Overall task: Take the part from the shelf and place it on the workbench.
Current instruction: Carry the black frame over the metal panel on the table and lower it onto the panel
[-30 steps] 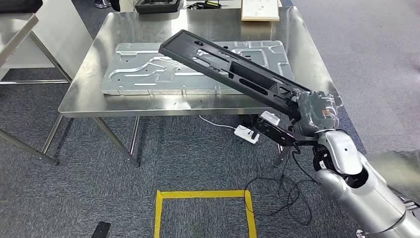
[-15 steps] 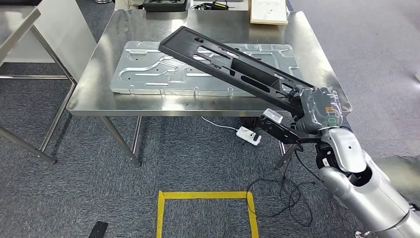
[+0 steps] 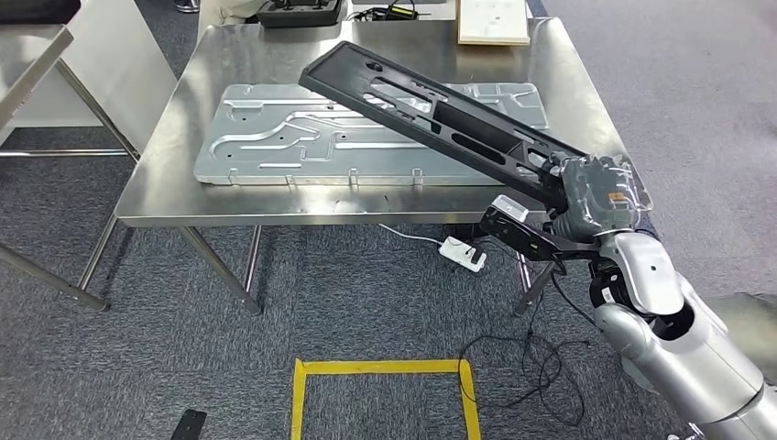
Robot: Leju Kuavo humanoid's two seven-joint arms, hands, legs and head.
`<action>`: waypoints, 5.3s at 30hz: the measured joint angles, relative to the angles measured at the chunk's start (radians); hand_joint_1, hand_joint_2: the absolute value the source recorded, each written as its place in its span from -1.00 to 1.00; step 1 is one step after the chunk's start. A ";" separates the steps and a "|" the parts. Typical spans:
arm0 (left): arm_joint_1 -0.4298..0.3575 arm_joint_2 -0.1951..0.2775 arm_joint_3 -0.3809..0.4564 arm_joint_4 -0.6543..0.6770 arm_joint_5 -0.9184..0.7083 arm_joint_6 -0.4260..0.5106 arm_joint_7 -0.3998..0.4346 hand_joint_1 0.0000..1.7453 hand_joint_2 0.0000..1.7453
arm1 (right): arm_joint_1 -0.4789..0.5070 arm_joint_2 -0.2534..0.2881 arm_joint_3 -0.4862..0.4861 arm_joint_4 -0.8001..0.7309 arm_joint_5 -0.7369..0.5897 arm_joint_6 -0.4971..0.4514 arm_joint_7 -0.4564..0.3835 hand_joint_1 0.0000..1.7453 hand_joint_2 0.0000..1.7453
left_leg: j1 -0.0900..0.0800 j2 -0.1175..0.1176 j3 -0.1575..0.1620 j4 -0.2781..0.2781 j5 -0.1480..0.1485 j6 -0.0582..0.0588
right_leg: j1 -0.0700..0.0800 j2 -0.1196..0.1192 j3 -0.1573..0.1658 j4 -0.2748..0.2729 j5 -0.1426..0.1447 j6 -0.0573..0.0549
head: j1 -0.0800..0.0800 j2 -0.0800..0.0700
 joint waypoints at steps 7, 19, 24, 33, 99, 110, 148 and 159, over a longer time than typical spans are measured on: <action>0.001 -0.001 0.000 0.000 0.000 0.000 0.001 -1.00 1.00 | -0.002 0.000 0.000 0.000 0.000 0.000 0.000 1.00 1.00 | 0.003 0.000 0.098 -0.265 0.136 0.010 | -0.001 0.004 0.037 0.001 -0.038 0.031 | 0.000 0.000; 0.001 -0.003 0.000 0.000 0.001 0.001 0.001 -1.00 1.00 | 0.004 -0.001 0.000 0.025 0.004 -0.004 -0.013 1.00 1.00 | -0.010 -0.008 0.205 -0.278 0.058 0.050 | 0.007 0.000 -0.113 0.116 0.036 0.024 | 0.004 0.000; -0.002 -0.004 0.000 0.000 0.002 0.005 0.003 -1.00 1.00 | 0.006 0.002 0.001 0.038 0.011 -0.008 -0.025 1.00 1.00 | -0.011 -0.009 0.217 -0.275 0.037 0.027 | 0.015 0.000 -0.074 0.017 0.056 -0.002 | 0.003 0.000; -0.001 -0.004 0.001 0.000 0.004 0.013 0.010 -1.00 1.00 | 0.024 0.015 0.010 0.066 0.013 -0.007 -0.035 1.00 1.00 | 0.000 -0.002 0.058 -0.106 0.051 -0.002 | 0.009 -0.001 -0.021 0.014 0.014 -0.017 | 0.001 0.000; -0.004 0.008 0.027 0.000 0.022 -0.030 -0.037 -1.00 1.00 | 0.050 -0.004 -0.004 0.204 0.186 -0.051 -0.009 1.00 1.00 | -0.015 0.001 0.129 -0.245 0.088 0.035 | -0.007 0.007 -0.051 0.051 0.005 0.014 | 0.002 0.000; -0.002 0.001 0.027 -0.001 0.022 -0.027 -0.035 -1.00 1.00 | 0.051 0.002 -0.005 0.194 0.192 -0.025 -0.031 1.00 1.00 | -0.008 0.002 0.160 -0.278 0.093 0.050 | -0.009 0.000 -0.128 0.195 -0.025 0.039 | 0.006 0.000; -0.001 0.008 0.027 -0.002 0.027 -0.028 0.010 -1.00 1.00 | 0.084 0.040 0.001 0.207 0.155 -0.016 -0.095 1.00 1.00 | -0.011 -0.003 0.177 -0.258 0.048 0.022 | -0.006 0.002 -0.063 0.039 0.028 0.010 | -0.002 0.000; 0.000 0.011 0.027 -0.002 0.030 -0.089 -0.015 -1.00 1.00 | 0.086 0.044 0.011 0.237 0.116 0.033 -0.094 -1.00 -1.00 | -0.004 -0.001 0.118 -0.245 0.110 0.010 | -0.008 0.005 -0.033 0.029 0.010 0.005 | -0.008 0.000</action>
